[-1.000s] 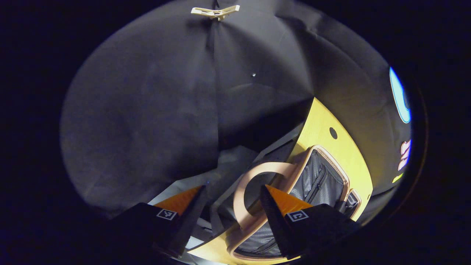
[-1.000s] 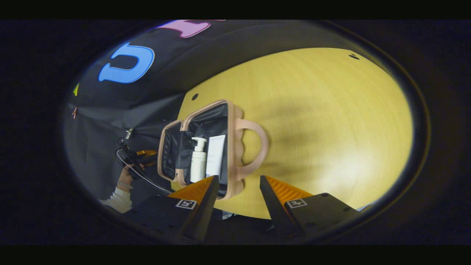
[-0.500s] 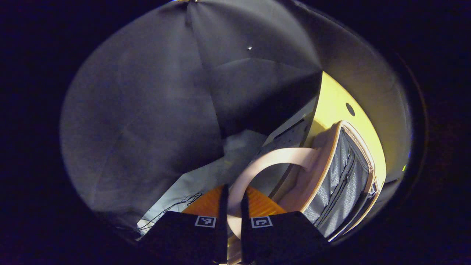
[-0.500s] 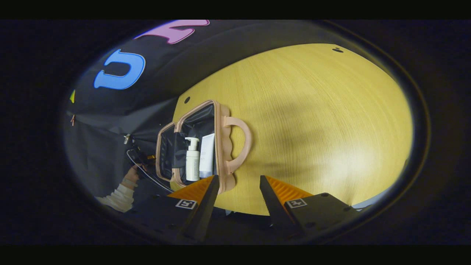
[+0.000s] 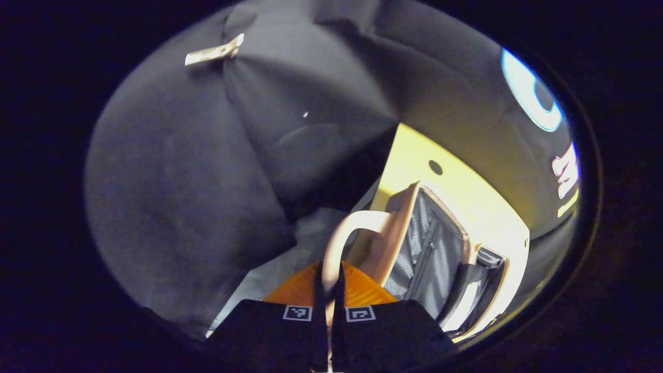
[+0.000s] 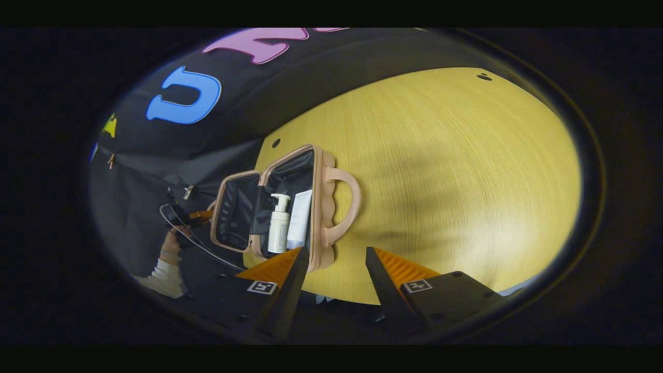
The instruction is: First open the suitcase, pack the skin care products into it, and then close the suitcase.
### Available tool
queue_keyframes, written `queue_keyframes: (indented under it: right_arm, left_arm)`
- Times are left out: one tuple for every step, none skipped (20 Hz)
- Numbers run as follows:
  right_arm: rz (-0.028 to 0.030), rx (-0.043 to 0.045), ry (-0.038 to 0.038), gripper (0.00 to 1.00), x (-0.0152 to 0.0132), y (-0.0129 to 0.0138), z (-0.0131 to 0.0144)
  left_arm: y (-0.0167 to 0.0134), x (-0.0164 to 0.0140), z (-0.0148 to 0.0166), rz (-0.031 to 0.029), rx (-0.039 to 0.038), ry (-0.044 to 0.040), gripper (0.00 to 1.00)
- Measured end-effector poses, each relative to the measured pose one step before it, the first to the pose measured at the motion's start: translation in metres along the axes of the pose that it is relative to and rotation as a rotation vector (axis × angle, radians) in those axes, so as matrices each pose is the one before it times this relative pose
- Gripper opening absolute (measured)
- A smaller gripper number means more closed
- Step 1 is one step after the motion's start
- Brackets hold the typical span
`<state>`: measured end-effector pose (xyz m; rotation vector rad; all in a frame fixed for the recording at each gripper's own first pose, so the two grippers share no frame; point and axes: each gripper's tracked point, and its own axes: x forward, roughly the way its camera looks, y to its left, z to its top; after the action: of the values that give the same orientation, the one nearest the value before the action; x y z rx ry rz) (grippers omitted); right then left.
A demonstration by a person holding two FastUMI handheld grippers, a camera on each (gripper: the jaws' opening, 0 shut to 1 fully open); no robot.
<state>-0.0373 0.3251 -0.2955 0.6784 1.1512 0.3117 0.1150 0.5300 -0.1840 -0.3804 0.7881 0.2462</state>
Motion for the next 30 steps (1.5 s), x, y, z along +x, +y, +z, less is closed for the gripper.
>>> queue_keyframes:
  right_arm:
    - [0.00989,-0.00861,0.00039,0.72,-0.00025,0.00108,-0.00225]
    - [0.01425,-0.00863,0.00003,0.72,-0.00157,0.00127,0.00018]
    - [0.01714,-0.00876,0.00019,0.72,-0.0031,0.00127,0.00026]
    - [0.01663,-0.01077,-0.00122,0.72,-0.00284,0.00075,0.00129]
    - [0.01334,-0.01336,-0.00455,0.72,-0.0043,0.00118,0.00147]
    - [0.013,-0.01685,-0.00724,0.72,-0.00485,0.00116,0.00311]
    - [0.01163,-0.02058,-0.00712,0.72,-0.00565,0.00138,0.00146]
    - [0.00726,-0.02191,-0.00697,0.73,-0.00754,-0.00139,0.0024]
    - [0.00177,-0.0211,-0.00689,0.72,-0.00707,-0.00309,0.00141]
    - [-0.00043,-0.01737,-0.00383,0.72,-0.00861,-0.00506,0.00023]
    - [-0.0028,-0.01037,-0.00121,0.72,-0.00862,-0.00596,-0.00088]
    - [-0.00097,-0.00384,-0.00194,0.72,-0.00992,-0.006,0.00075]
    - [0.00044,-0.00023,-0.00487,0.72,-0.00955,-0.00599,0.00078]
    - [0.00029,0.00186,-0.00833,0.72,-0.00819,-0.00636,0.00053]
    - [-0.00293,0.00365,-0.0097,0.72,-0.00857,-0.00793,0.0011]
    - [-0.00548,0.00361,-0.01222,0.72,-0.00882,-0.00826,0.00019]
    - [-0.00792,0.00363,-0.01499,0.72,-0.0095,-0.00863,0.00308]
    - [-0.00933,0.00706,-0.01571,0.72,-0.01338,-0.00912,0.00401]
    - [-0.01119,0.01001,-0.01418,0.72,-0.01143,-0.0099,0.00213]
    - [-0.01017,0.00976,-0.01562,0.72,-0.00853,-0.00816,0.0001]
    - [-0.0099,0.00865,-0.01438,0.72,-0.00979,-0.00793,0.00157]
    - [-0.01156,0.00615,-0.01317,0.72,-0.00847,-0.00667,0.0]
    - [-0.01103,0.00456,-0.01384,0.72,-0.00856,-0.00749,-0.00023]
    - [-0.00928,0.00776,-0.01352,0.72,-0.00948,-0.00581,-0.00006]
    - [-0.00971,0.01081,-0.01083,0.72,-0.0092,-0.00685,0.00001]
    - [-0.01091,0.01289,-0.01311,0.72,-0.00916,-0.00668,-0.00166]
    - [-0.0107,0.0142,-0.01042,0.72,-0.00841,-0.00749,-0.00209]
    - [-0.00993,0.01347,-0.01113,0.72,-0.00801,-0.00691,-0.00153]
    - [-0.00971,0.00676,-0.0084,0.72,-0.00559,-0.00636,-0.00062]
    - [-0.01463,0.00392,-0.00971,0.72,-0.00619,-0.0063,-0.0018]
  left_arm:
    - [-0.01483,-0.02062,0.00847,-0.02394,0.02931,-0.03008,0.08]
    - [-0.0135,-0.02047,0.01001,-0.02927,0.03086,-0.02927,0.08]
    - [-0.01971,-0.0181,0.00718,-0.03484,0.02746,-0.02433,0.07]
    - [-0.02058,-0.0164,0.00761,-0.03438,0.01874,-0.02155,0.07]
    - [-0.0238,-0.01008,0.00549,-0.03159,0.01188,-0.01506,0.06]
    - [-0.02095,-0.0118,0.00522,-0.03132,0.00899,-0.01383,0.06]
    - [-0.02608,-0.00758,0.00207,-0.03125,0.01193,-0.0117,0.06]
    - [-0.02289,-0.00565,0.00173,-0.02634,0.01802,-0.00835,0.07]
    - [-0.01912,-0.00212,0.00093,-0.01875,0.01671,-0.00774,0.06]
    - [-0.01843,-0.0012,-0.00071,-0.02078,0.01453,-0.00058,0.06]
    - [-0.01817,-0.00186,-0.00191,-0.01649,0.01127,0.00065,0.06]
    - [-0.0212,-0.00066,-0.00111,-0.02064,0.00544,0.00149,0.06]
    - [-0.02433,0.00237,-0.00315,-0.03106,0.00565,0.00876,0.06]
    - [-0.02273,0.004,-0.00394,-0.03167,0.01398,0.00397,0.07]
    - [-0.0218,0.00762,-0.00611,-0.02853,0.00961,0.0093,0.06]
    - [-0.01785,0.00872,-0.00831,-0.02779,0.02223,0.01342,0.07]
    - [-0.01998,0.01182,-0.00875,-0.02769,0.02131,0.01146,0.06]
    - [-0.01941,0.01205,-0.00762,-0.03141,0.00122,0.02147,0.06]
    - [-0.02069,0.01301,-0.00938,-0.03149,-0.00764,0.02554,0.07]
    - [-0.01629,0.01349,-0.00771,-0.02427,-0.00054,0.01698,0.07]
    - [-0.01363,0.02135,-0.01057,-0.00905,0.01189,0.02084,0.06]
    - [-0.00908,0.01681,-0.0111,-0.00547,0.00903,0.03401,0.06]
    - [-0.00777,0.02199,-0.01357,-0.0056,0.0066,0.03577,0.07]
    - [-0.00618,0.01888,-0.01081,0.00091,0.01332,0.02863,0.07]
    - [-0.00633,0.02464,-0.01417,0.00652,0.02443,0.03495,0.07]
    - [-0.00351,0.01996,-0.01414,0.01481,0.02022,0.03729,0.06]
    - [-0.00489,0.0194,-0.0136,0.00961,0.0134,0.03602,0.07]
    - [-0.0023,0.01611,-0.00942,0.01156,0.0113,0.02769,0.07]
    - [-0.00028,0.01312,-0.00876,0.01605,0.00905,0.02443,0.07]
    - [-0.00238,0.00724,-0.00611,0.00934,-0.0002,0.0155,0.07]
